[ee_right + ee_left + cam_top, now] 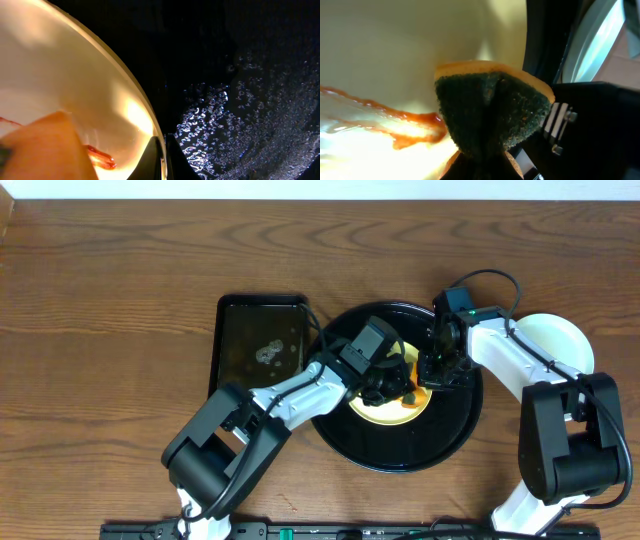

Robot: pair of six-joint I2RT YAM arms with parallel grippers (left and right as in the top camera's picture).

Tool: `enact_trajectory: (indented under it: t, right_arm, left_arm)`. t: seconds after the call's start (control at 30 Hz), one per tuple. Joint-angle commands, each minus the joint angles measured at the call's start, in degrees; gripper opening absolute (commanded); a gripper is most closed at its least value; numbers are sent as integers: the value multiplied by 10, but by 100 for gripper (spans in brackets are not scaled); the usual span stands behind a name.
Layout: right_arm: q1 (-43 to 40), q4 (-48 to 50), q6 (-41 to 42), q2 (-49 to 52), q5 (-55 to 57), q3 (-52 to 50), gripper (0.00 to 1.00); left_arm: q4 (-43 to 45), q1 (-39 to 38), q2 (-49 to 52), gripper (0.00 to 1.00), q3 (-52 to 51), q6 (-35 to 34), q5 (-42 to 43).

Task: Clean dirty plates on tray and stack at the side
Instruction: 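Scrub the yellow plate with the left-held sponge while right gripper holds it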

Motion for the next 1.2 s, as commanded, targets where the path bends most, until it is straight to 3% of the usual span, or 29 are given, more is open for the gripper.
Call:
enact_trajectory:
  t: [0.0, 0.37, 0.87, 1.17]
  right_arm:
    - [3, -1, -1, 11, -10, -14, 1]
    - [3, -1, -1, 11, -10, -14, 1]
    - [3, -10, 0, 11, -8, -17, 1]
    - [3, -12, 0, 11, -8, -17, 1]
  left_arm:
    - [16, -4, 19, 7, 2, -11, 8]
    - [19, -3, 52, 8, 2, -6, -17]
    - [-113, 45, 38, 7, 2, 167, -124]
    - [-149, 90, 7, 7, 2, 248, -183]
